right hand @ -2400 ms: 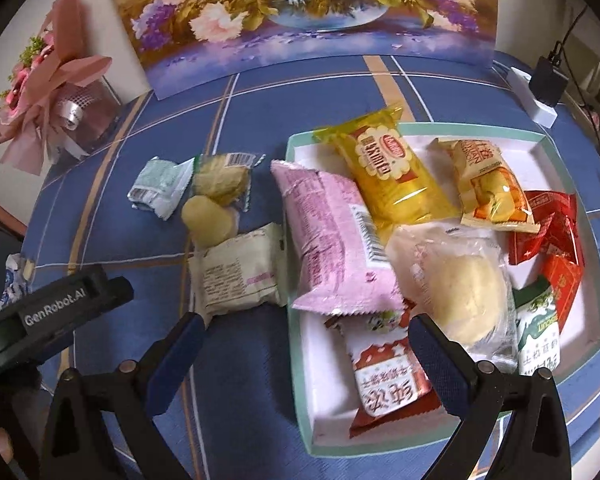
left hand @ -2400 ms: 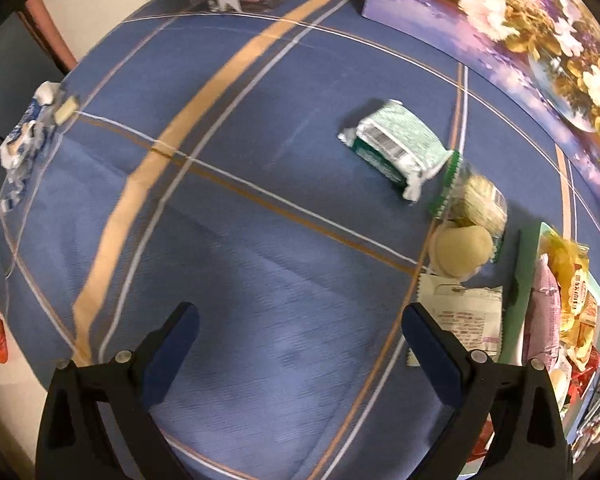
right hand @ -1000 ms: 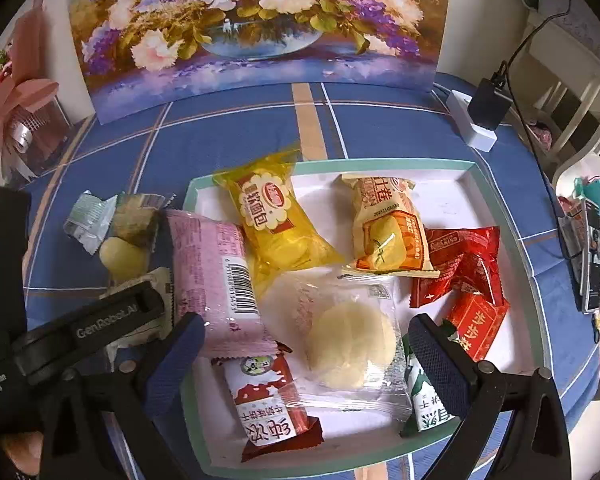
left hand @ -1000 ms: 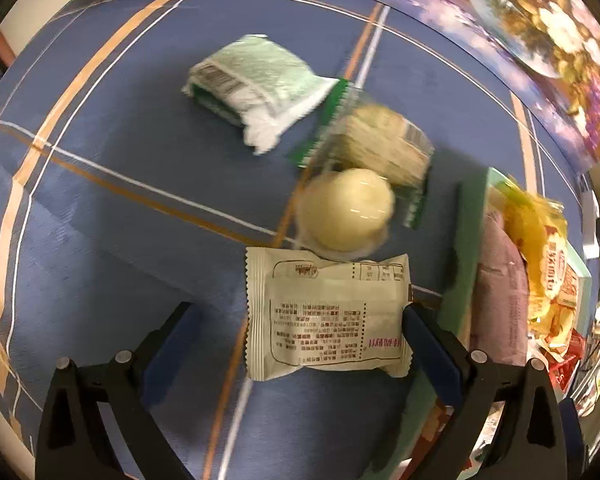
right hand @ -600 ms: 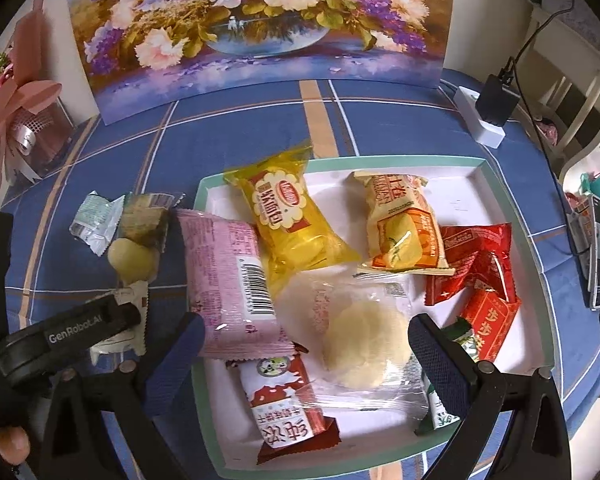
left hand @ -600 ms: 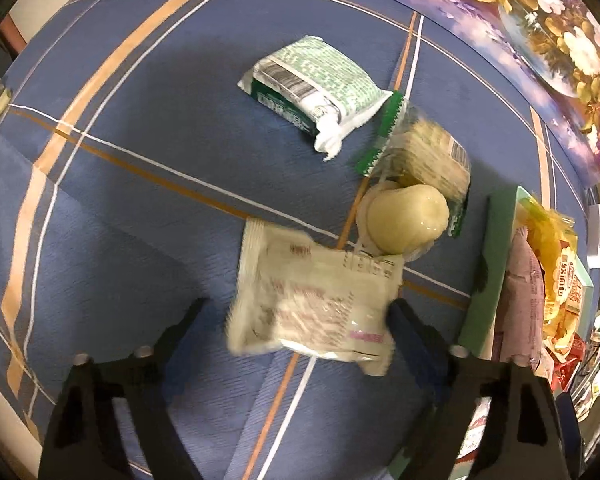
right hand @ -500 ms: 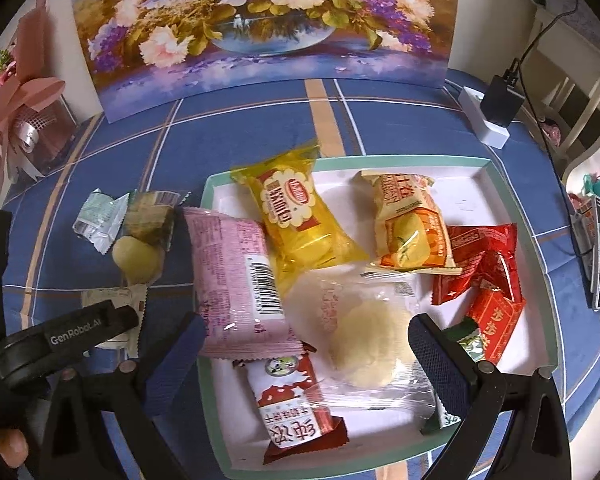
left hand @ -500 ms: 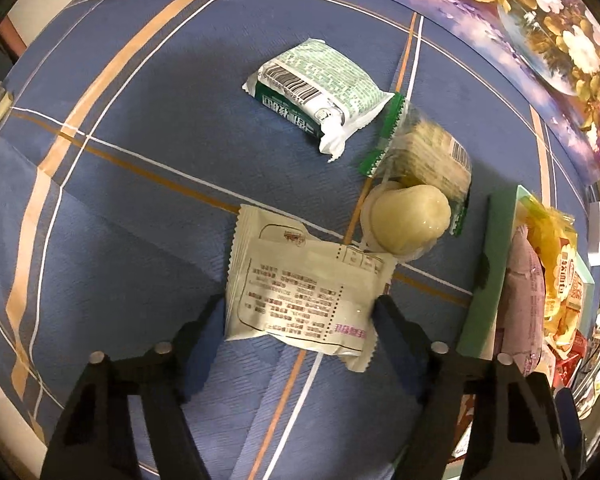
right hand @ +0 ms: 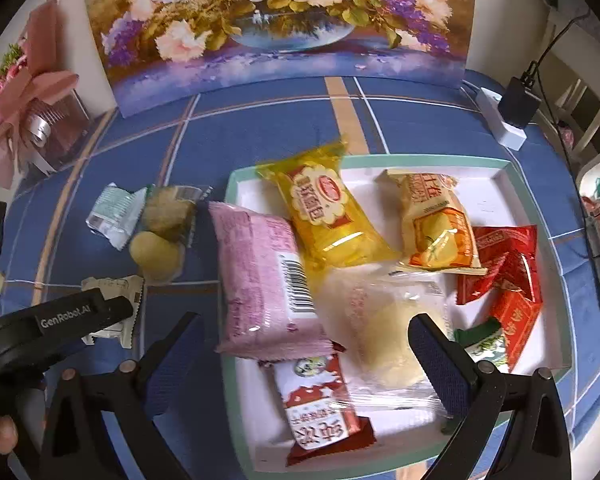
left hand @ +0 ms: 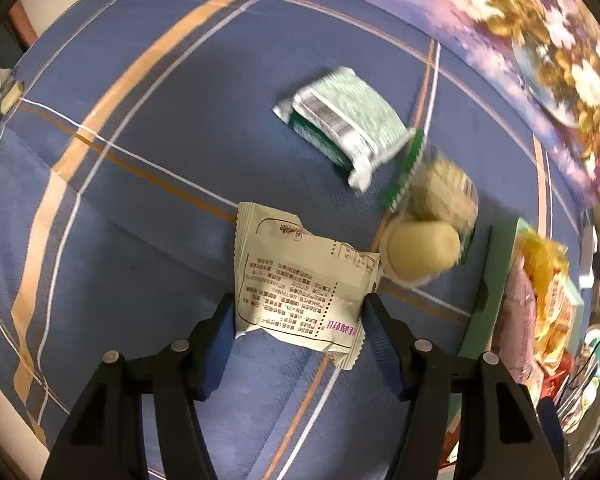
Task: Organize snacks
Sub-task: 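Grasp the round cream bun in clear wrap with the right tool while the left tool holds the white packet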
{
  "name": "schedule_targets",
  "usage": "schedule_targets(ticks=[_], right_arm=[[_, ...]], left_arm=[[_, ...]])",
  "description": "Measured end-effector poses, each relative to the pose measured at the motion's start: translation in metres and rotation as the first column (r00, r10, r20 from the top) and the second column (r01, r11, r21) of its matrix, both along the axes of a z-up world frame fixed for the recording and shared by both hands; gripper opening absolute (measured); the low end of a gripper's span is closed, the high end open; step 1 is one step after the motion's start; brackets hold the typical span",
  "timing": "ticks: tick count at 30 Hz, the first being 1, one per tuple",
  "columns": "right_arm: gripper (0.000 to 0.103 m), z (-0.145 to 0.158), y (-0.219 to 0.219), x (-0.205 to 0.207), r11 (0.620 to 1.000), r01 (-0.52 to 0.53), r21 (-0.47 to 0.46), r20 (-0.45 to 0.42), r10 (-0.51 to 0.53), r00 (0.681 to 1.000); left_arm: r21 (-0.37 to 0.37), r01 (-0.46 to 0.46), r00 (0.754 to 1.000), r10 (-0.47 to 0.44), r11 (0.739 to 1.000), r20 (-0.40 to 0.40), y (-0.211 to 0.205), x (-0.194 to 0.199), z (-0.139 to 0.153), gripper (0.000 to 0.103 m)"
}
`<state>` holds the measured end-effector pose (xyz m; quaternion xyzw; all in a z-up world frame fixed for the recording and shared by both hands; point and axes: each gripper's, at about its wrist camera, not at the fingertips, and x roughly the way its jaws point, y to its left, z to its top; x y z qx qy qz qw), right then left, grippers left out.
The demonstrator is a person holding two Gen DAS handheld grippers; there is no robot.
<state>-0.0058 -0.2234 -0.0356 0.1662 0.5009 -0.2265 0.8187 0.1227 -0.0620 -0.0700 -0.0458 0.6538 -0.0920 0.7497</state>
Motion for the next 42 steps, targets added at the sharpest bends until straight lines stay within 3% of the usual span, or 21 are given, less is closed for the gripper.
schedule_targets(ticks=[11, 14, 26, 28, 38, 42], right_arm=[[0.101, 0.013, 0.014, 0.017, 0.992, -0.058, 0.111, 0.134, 0.042, 0.990], [0.090, 0.016, 0.024, 0.028, 0.990, -0.090, 0.110, 0.147, 0.073, 0.986], [0.068, -0.006, 0.065, 0.089, 0.964, -0.234, 0.125, 0.062, 0.228, 0.972], [0.060, -0.012, 0.070, 0.097, 0.963, -0.242, 0.121, 0.036, 0.239, 0.970], [0.058, -0.043, 0.076, 0.123, 0.968, -0.236, 0.084, -0.072, 0.242, 0.968], [0.058, -0.049, 0.081, 0.129, 0.970, -0.241, 0.030, -0.087, 0.243, 0.966]], left_arm=[[-0.076, -0.077, 0.994, 0.082, 0.994, 0.066, 0.045, 0.011, 0.027, 0.064], [-0.084, -0.085, 0.993, 0.092, 0.993, 0.075, 0.056, 0.011, 0.031, 0.064], [-0.082, -0.156, 0.986, 0.160, 0.984, 0.042, 0.080, 0.032, 0.016, 0.064], [-0.081, -0.166, 0.985, 0.169, 0.983, 0.034, 0.084, 0.034, 0.014, 0.064], [-0.082, -0.178, 0.984, 0.178, 0.981, -0.006, 0.088, 0.039, -0.001, 0.064], [-0.083, -0.173, 0.985, 0.173, 0.981, -0.010, 0.086, 0.041, -0.002, 0.064]])
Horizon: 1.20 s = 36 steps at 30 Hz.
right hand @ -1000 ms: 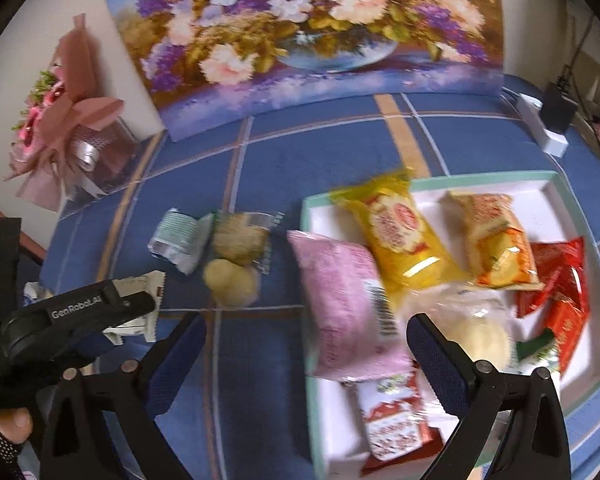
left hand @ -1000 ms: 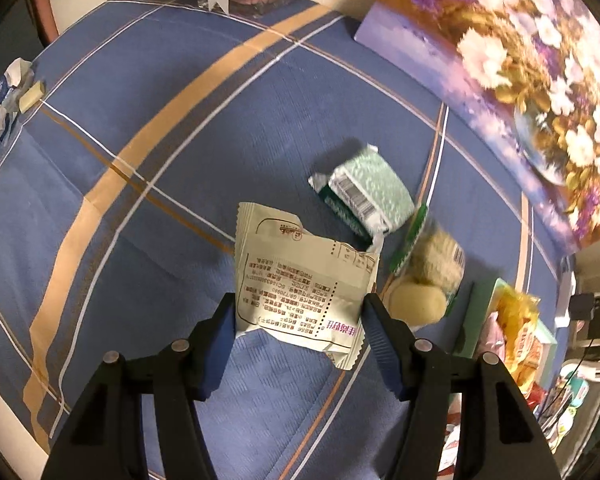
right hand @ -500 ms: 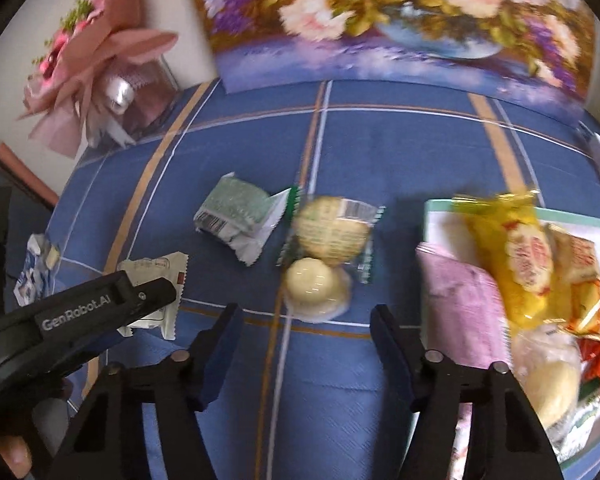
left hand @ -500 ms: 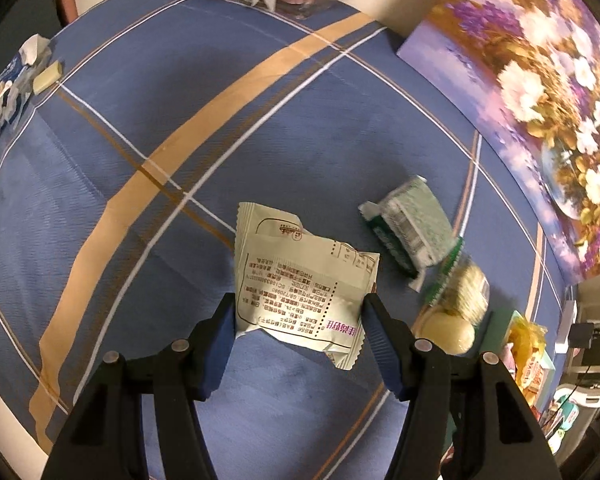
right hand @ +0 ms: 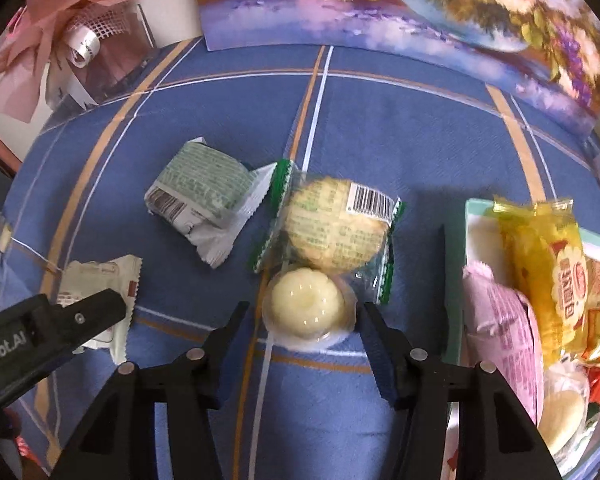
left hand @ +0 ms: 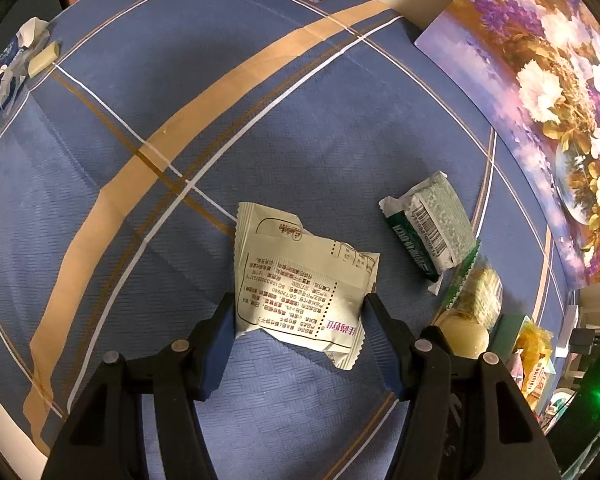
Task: Organize snacks
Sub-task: 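Grasp the round cream bun in clear wrap with the right tool while the left tool holds the white packet, then carry the white packet and cream bun over the tray and open both tools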
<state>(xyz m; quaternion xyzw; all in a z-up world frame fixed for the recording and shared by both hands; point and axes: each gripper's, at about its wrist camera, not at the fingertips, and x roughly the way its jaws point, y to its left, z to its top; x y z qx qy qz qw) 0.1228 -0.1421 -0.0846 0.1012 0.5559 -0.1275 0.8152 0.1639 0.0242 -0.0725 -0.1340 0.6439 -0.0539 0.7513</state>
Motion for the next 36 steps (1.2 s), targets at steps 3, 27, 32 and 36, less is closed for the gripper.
schedule_targets(ticks=[3, 27, 32, 36], right_arm=[[0.058, -0.002, 0.005, 0.002, 0.999, -0.009, -0.037, 0.006, 0.009, 1.000], [0.049, 0.011, 0.001, -0.027, 1.000, 0.013, -0.023, 0.064, -0.012, 0.998], [0.049, 0.025, -0.002, -0.044, 1.000, 0.031, 0.006, 0.096, -0.031, 0.995], [0.049, 0.035, -0.003, -0.060, 0.999, 0.041, 0.007, 0.118, -0.041, 0.992]], left_arm=[[-0.002, 0.000, 1.000, 0.000, 1.000, -0.001, 0.001, 0.001, 0.000, 0.064], [0.014, 0.012, 1.000, -0.012, 1.000, 0.015, 0.001, 0.000, 0.015, 0.064], [0.018, 0.025, 0.999, -0.025, 1.000, 0.041, -0.004, -0.008, 0.030, 0.064], [0.025, 0.040, 0.997, -0.042, 0.999, 0.064, -0.012, -0.019, 0.043, 0.064]])
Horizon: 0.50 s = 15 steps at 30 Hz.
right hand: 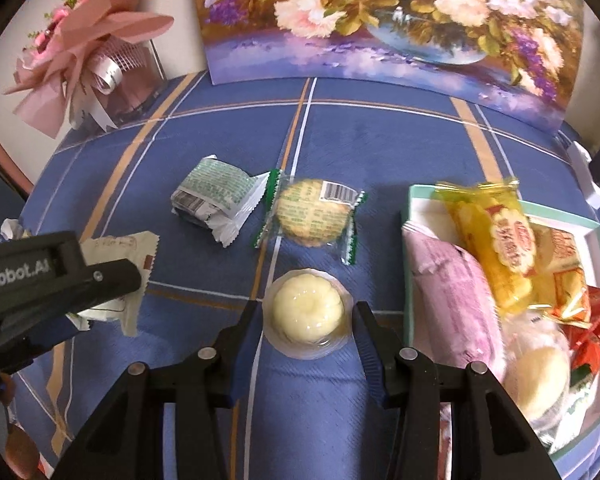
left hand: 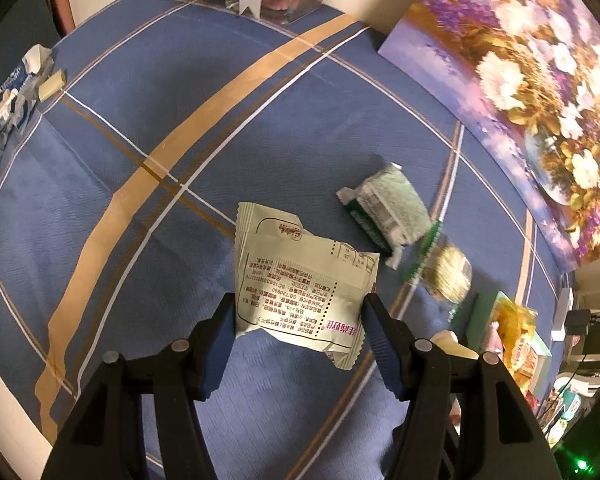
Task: Organize snacks
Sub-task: 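Carry the white packet and cream bun over the tray and open both tools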
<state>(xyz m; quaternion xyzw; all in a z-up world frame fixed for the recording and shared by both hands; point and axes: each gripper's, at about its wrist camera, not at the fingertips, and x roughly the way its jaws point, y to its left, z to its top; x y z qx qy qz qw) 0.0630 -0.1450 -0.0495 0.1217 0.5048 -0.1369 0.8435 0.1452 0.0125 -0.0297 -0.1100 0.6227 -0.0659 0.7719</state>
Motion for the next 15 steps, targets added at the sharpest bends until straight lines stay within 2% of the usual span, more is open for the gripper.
schedule_targets(ticks=[8, 15], right_arm=[[0.049, 0.022, -0.015, -0.030, 0.997, 0.064, 0.047, 0.058, -0.067, 0.996], [0.049, 0.039, -0.047, -0.067, 0.986, 0.153, 0.069, 0.087, -0.158, 0.984]], left_arm=[[0.009, 0.048, 0.998, -0.048, 0.999, 0.042, -0.022, -0.023, 0.025, 0.064], [0.021, 0.120, 0.989, -0.121, 0.993, 0.079, -0.048, -0.043, 0.039, 0.064]])
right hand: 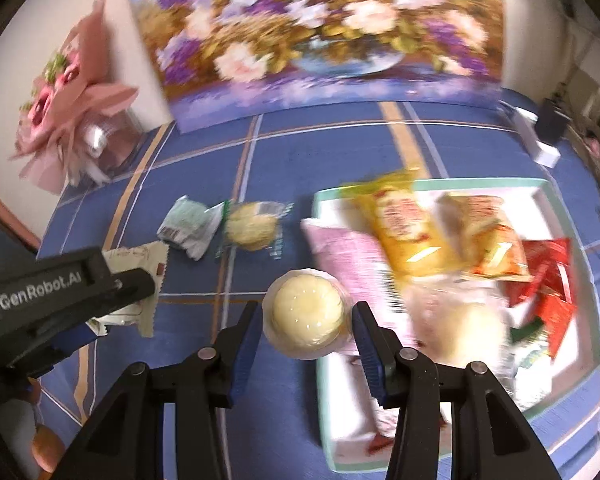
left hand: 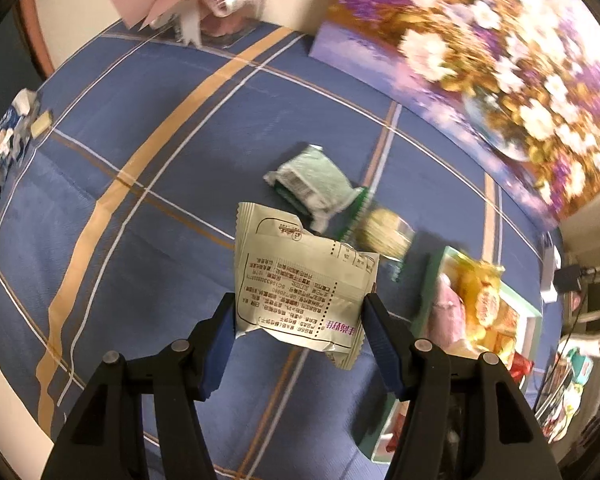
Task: Organize snacks
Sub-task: 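Carry the white packet and cream bun over the tray and open both tools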
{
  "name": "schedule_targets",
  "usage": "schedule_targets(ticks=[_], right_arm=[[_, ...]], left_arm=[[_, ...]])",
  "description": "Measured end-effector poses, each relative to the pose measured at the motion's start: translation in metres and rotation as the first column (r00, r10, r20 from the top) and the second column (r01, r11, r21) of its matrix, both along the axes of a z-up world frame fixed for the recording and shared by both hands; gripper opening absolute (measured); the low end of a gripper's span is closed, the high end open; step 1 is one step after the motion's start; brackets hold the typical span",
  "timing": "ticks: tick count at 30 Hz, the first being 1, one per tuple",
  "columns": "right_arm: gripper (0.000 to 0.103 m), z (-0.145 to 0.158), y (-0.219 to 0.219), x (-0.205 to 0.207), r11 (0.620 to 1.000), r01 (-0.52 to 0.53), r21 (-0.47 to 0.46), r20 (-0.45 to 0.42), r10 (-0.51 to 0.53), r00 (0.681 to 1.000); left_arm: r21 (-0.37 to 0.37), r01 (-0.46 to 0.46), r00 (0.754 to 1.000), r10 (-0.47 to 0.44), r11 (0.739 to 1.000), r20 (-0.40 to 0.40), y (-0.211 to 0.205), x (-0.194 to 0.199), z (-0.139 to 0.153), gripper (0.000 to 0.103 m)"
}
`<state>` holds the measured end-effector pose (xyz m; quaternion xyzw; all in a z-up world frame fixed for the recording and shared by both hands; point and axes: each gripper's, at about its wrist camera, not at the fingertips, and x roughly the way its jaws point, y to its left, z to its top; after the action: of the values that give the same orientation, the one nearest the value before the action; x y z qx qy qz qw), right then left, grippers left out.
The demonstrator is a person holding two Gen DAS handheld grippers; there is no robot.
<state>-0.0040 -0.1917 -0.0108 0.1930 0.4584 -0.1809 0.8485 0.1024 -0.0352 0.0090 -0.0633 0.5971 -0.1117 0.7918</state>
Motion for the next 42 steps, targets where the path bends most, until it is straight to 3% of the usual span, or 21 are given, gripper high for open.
schedule_targets(ticks=[7, 17, 20, 33, 42], right_arm=[[0.049, 0.010, -0.049, -0.042, 0.992, 0.127, 0.016, 0.013, -0.127, 0.992], [0.049, 0.010, -0.112, -0.088, 0.963, 0.267, 0.036, -0.007, -0.267, 0.964], [0.049, 0.007, -0.125, -0.101, 0.956, 0.290, 0.044, -0.023, -0.290, 0.957], [0.049, -0.020, -0.140, -0.121, 0.940, 0.326, 0.097, -0.113, -0.315, 0.942], [0.049, -0.029, -0.149, -0.127, 0.926, 0.358, 0.122, -0.140, -0.341, 0.930]], left_arm=[[0.013, 0.120, 0.993, -0.120, 0.993, 0.014, -0.036, -0.029, 0.004, 0.064], [0.021, 0.259, 0.965, -0.258, 0.966, -0.036, -0.084, -0.065, -0.008, 0.064], [0.012, 0.278, 0.959, -0.277, 0.960, -0.065, -0.091, -0.071, -0.014, 0.064], [0.120, 0.352, 0.934, -0.342, 0.928, -0.100, -0.113, -0.104, -0.038, 0.064], [0.172, 0.332, 0.942, -0.317, 0.927, -0.111, -0.111, -0.106, -0.046, 0.064]])
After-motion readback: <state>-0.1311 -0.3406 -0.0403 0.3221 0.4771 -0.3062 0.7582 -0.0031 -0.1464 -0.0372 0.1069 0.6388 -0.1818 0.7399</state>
